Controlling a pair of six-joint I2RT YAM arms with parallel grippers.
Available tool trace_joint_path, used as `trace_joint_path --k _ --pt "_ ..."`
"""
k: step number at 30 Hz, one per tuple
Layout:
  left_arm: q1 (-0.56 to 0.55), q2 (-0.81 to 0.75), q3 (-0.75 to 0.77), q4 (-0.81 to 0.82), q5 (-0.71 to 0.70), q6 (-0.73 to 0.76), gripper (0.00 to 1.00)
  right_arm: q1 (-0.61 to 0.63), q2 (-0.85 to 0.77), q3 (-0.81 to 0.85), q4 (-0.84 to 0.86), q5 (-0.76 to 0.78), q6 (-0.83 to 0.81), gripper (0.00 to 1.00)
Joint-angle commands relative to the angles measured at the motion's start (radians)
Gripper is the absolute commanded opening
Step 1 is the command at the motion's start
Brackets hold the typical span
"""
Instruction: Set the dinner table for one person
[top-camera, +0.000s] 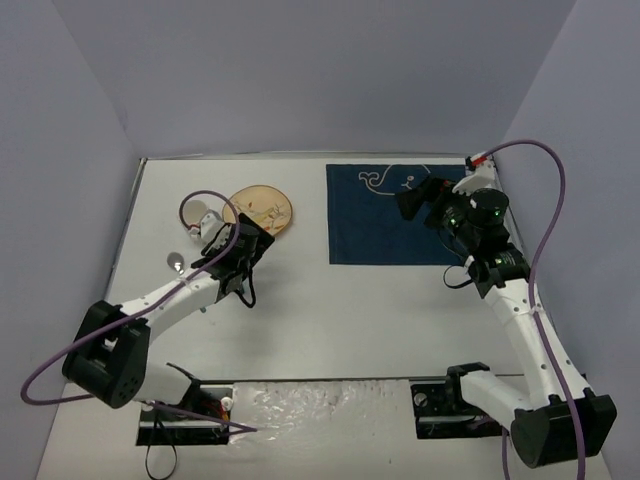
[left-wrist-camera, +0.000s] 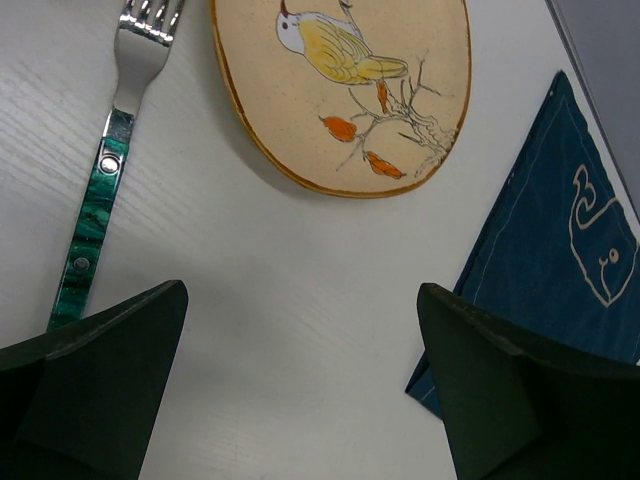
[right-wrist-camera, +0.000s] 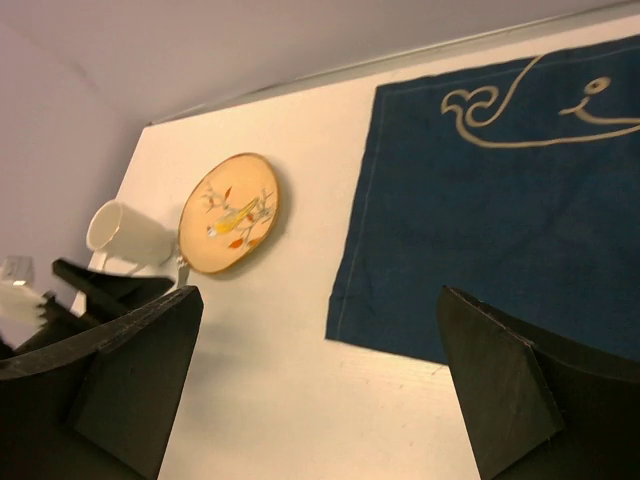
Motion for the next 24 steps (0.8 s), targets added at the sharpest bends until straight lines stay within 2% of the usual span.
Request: trace_joint_path --k 1,5,10,16,24 --pt "0.008 0.055 -0.034 0.262 -0.149 -0.157 0.97 0.067 -0.032 -0.017 0.084 -0.084 0.039 1.00" --pt "0.006 0.149 -0.019 0.330 -0.186 -0.173 0.97 0.115 -0.044 -0.030 0.084 -0.092 0.036 1.00" --pt "0.008 0.253 -0.004 0.360 -0.220 -0.277 0.97 0.166 -0.045 -0.029 0.084 -0.095 0.024 1.00" --pt "0.006 0.350 0.026 0.407 -0.244 -0.325 0.87 0.190 -0.045 -0.029 0.084 -0.091 0.005 1.00" --pt "0.006 0.463 0.073 0.425 -0.241 -0.388 0.61 0.200 -0.047 -0.028 0.078 -0.083 -0.020 1.00"
